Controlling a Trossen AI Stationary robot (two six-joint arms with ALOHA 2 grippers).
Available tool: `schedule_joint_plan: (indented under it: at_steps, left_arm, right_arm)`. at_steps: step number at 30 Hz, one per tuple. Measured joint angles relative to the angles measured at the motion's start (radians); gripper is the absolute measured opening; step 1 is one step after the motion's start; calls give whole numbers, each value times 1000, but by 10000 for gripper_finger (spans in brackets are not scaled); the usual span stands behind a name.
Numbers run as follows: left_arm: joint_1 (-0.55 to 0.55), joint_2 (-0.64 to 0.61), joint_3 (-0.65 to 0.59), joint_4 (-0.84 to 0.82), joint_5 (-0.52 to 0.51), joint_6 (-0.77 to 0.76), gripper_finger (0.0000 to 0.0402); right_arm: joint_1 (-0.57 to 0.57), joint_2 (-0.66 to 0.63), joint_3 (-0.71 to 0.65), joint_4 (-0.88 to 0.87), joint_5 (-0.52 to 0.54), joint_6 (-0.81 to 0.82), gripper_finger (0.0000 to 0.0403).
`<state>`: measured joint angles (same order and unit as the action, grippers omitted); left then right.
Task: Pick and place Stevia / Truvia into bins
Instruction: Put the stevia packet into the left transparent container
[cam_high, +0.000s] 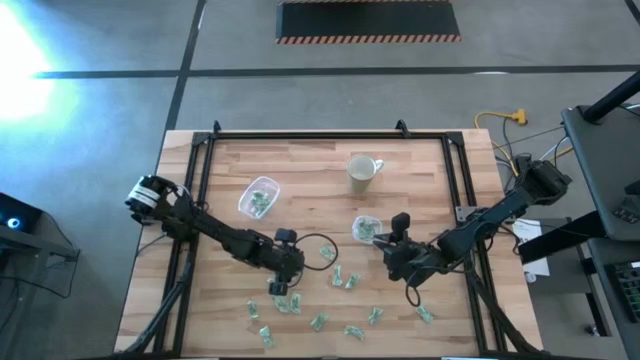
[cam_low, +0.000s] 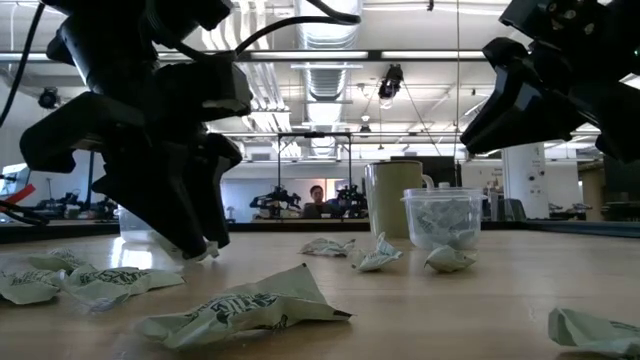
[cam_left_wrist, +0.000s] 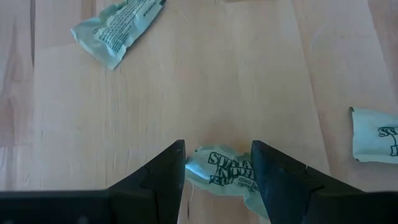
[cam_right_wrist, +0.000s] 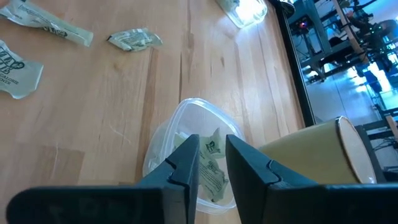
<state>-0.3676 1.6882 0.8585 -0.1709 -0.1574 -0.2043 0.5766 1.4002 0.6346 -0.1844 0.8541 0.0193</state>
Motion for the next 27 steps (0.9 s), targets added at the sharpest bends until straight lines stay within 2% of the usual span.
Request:
schedule_joint_plan:
  at_steps: [8,19,27]
  left_arm:
    - [3,0,-1,-42,1,-27,153]
    - [8,-1,-2,-48,2,-25,59]
    - [8,-8,10,-50,-23,40,18]
  right_arm:
    - [0,0,0,0,-1,0,74]
    - [0,0,0,0,-1,0,64]
    - [0,0,0,0,-1,0,62]
